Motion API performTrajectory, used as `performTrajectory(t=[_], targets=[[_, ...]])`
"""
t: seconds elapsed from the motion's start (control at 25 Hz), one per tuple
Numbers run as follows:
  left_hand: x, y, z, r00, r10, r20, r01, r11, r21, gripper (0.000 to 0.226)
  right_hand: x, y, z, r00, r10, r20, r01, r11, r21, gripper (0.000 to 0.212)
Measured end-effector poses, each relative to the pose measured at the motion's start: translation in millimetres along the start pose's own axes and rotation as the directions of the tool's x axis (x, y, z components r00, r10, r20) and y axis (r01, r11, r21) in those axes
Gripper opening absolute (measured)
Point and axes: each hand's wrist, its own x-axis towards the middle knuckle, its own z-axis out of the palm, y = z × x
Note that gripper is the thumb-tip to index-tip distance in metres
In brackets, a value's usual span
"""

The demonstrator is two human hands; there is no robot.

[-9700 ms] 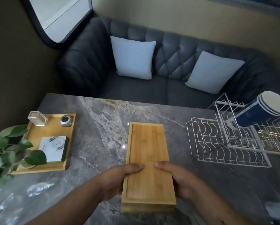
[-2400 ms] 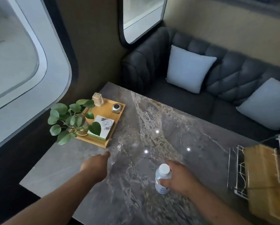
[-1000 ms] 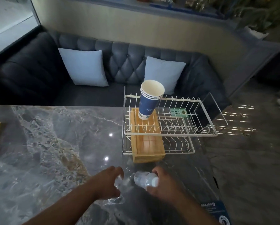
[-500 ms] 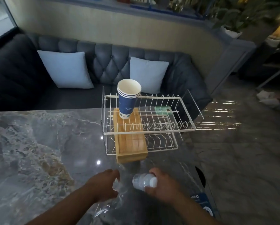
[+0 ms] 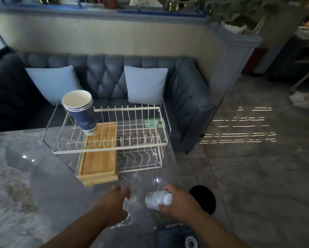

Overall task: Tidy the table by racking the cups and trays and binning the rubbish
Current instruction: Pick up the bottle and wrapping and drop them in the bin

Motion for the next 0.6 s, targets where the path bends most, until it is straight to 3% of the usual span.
performTrajectory(t=[0.24,0.4,0.6], targets=[[19.9,60.5,6.1,0.996,-0.063,-0.056,0.059,0.996,-0.061,0.056,0.9,46.4,-35.8,1.0,0.027,0.013,-0.028,0.999,0.034,0.063],[31.6,71.5,3.7,0.991,-0.045,-0.128,0.039,0.998,-0.048,0.046,4.0,53.0,-41.1,0.998,0.047,0.029,-0.048,0.998,0.045,0.058],[47.2,76.4,3.4,0.979,-0.029,-0.203,-0.002,0.989,-0.147,0.035,4.3,54.8,-38.9,0.995,0.094,-0.014,-0.094,0.995,0.016,0.059]])
